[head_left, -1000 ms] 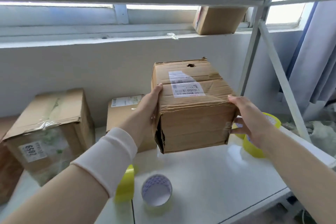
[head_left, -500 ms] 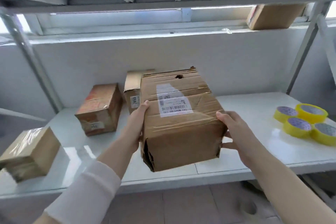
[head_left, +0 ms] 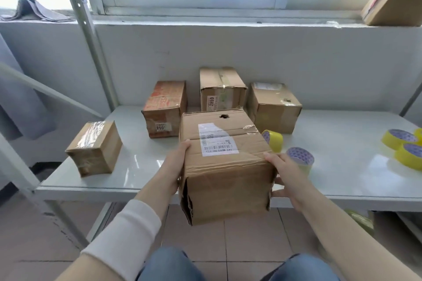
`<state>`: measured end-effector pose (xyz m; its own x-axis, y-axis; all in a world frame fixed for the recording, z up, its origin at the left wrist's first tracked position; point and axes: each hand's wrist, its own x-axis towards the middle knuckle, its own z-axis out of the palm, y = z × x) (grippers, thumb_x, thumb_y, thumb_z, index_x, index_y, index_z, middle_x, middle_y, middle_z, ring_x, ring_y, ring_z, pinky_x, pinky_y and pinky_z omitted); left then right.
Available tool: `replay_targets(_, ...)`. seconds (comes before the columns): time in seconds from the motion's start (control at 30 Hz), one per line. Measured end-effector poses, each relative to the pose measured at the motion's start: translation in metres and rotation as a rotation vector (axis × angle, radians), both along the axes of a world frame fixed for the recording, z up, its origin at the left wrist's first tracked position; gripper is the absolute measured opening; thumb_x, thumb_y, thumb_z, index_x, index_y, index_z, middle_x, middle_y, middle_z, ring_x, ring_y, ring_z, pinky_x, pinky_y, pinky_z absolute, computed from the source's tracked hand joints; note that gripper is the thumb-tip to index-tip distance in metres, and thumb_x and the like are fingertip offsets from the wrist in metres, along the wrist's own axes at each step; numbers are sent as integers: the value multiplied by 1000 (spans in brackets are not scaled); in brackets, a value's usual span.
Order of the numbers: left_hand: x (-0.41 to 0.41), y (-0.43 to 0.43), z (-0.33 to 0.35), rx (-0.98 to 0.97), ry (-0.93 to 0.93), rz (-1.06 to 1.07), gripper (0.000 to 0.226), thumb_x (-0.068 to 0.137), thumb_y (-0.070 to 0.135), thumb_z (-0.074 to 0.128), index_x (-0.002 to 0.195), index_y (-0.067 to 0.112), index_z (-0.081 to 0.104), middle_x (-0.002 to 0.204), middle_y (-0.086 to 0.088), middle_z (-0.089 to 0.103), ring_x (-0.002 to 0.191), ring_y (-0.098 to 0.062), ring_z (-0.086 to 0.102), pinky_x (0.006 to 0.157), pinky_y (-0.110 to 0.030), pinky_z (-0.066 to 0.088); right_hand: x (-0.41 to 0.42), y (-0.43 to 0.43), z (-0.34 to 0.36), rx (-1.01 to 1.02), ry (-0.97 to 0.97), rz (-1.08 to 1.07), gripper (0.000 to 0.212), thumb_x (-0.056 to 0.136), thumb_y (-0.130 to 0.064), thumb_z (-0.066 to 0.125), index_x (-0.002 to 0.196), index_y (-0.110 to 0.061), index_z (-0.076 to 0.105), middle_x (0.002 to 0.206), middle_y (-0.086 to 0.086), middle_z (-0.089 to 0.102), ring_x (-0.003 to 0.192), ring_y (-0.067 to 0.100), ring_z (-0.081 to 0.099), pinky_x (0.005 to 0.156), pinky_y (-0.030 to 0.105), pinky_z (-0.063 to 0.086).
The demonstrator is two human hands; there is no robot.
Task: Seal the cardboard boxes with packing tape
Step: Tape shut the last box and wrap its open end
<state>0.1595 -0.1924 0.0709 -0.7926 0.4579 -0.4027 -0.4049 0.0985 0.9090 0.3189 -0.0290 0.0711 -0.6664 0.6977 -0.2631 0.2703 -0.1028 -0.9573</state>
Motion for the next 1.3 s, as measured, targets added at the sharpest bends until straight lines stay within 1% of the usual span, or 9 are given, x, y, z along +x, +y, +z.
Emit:
replay_targets(0.13,-7,4,-12,41,-14,-8,31,96,41,45,91,15,63,58,1,70,47,-12,64,40,-17,44,-9,4,-10,-19,-21,-9,29,88,-39,54,111,-21,56,113,5,54,107,31,53,65,35,50)
replay_targets(0.23,-10,8,-17,36,6,-22,29,97,38,44,87,18,61,59,3,69,48,-10,65,39,-16,44,-13,8,-16,-28,-17,-9,27,90,-36,53,112,-20,55,112,3,53,110,29,51,69,37,49)
replay_targets(0.43,-17,15,-24,15,15,-32,31,97,39,43,100,17,65,83,-4,73,72,-18,67,58,-27,48,-16,11,-27,-40,-17,30,26,92,-34,51,114,-20,50,114,3,53,103,22,51,72,37,47)
replay_targets(0.6,-31,12,-21,-131,47,-70,33,94,44,44,112,21,60,92,1,64,81,-17,58,77,-31,44,-18,26,-24,-52,-100,137,38,88,-35,56,123,-27,43,115,-4,53,110,21,50,97,48,39)
replay_targets(0.67,-42,18,-15,-195,112,-96,47,94,43,46,134,19,46,112,1,57,97,-19,53,79,-31,43,-25,39,-17,-19,-126,149,49,87,-40,56,131,-26,41,125,0,51,116,22,47,97,45,37)
replay_targets(0.77,-75,34,-6,-305,368,-100,85,81,60,56,149,20,22,152,-1,29,137,-23,30,110,-44,28,-48,59,-4,30,-110,134,59,87,-47,54,139,-22,37,134,3,46,120,25,46,103,49,38)
replay_targets(0.97,-120,96,20,-667,840,-204,79,77,69,56,141,23,40,144,-5,42,137,-31,27,110,-48,28,-114,84,8,158,-173,164,74,88,-49,54,147,-18,23,146,5,35,119,23,45,101,39,40)
replay_targets(1.17,-147,134,16,-730,818,-398,72,56,81,62,106,29,68,114,6,66,112,-19,56,103,-43,41,-146,93,-6,122,-137,192,71,78,-54,64,135,-18,43,130,-3,52,113,16,52,97,34,44)
replay_targets(1.3,-156,136,5,-688,777,-368,51,54,77,68,80,33,66,95,13,67,103,-16,59,100,-43,43,-149,93,-18,170,-113,151,69,78,-47,67,135,-18,42,127,2,56,113,21,55,100,41,45)
